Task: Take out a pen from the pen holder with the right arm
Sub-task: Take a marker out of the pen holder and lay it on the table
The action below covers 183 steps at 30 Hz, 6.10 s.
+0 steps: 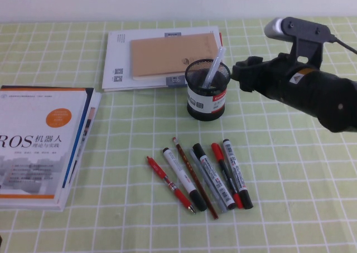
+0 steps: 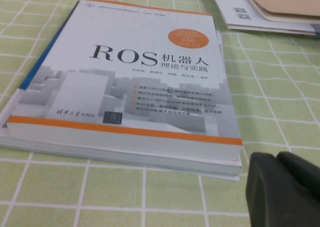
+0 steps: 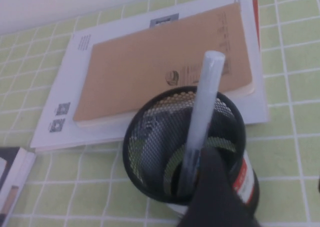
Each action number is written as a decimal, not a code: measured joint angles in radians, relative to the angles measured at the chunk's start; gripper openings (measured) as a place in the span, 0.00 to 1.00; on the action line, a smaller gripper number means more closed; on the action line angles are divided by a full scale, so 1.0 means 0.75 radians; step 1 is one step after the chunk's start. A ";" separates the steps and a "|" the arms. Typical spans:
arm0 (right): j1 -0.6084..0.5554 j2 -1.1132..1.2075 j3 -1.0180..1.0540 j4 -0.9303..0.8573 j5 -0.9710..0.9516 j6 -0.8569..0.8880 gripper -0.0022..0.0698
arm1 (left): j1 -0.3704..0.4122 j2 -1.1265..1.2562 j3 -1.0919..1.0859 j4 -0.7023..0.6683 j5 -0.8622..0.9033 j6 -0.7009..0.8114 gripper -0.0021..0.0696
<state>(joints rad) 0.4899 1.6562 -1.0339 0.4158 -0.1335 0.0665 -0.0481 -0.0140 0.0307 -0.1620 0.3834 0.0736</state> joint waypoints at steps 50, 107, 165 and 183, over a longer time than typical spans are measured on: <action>-0.049 0.563 -0.733 -0.049 0.259 0.154 0.55 | 0.000 0.000 0.000 0.000 0.000 0.000 0.02; 0.111 -0.171 -0.750 -0.467 1.288 0.085 0.15 | 0.000 0.000 0.000 0.000 0.000 0.000 0.02; 0.363 0.761 -1.071 -0.201 1.248 -0.294 0.40 | 0.000 0.000 0.000 0.000 0.000 0.000 0.02; 0.343 -0.093 -0.386 -0.370 1.025 -0.160 0.03 | 0.000 0.000 0.000 0.000 0.000 0.000 0.02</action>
<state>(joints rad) 0.7469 1.5867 -1.3232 0.1387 0.6351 -0.0532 -0.0481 -0.0140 0.0307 -0.1620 0.3834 0.0736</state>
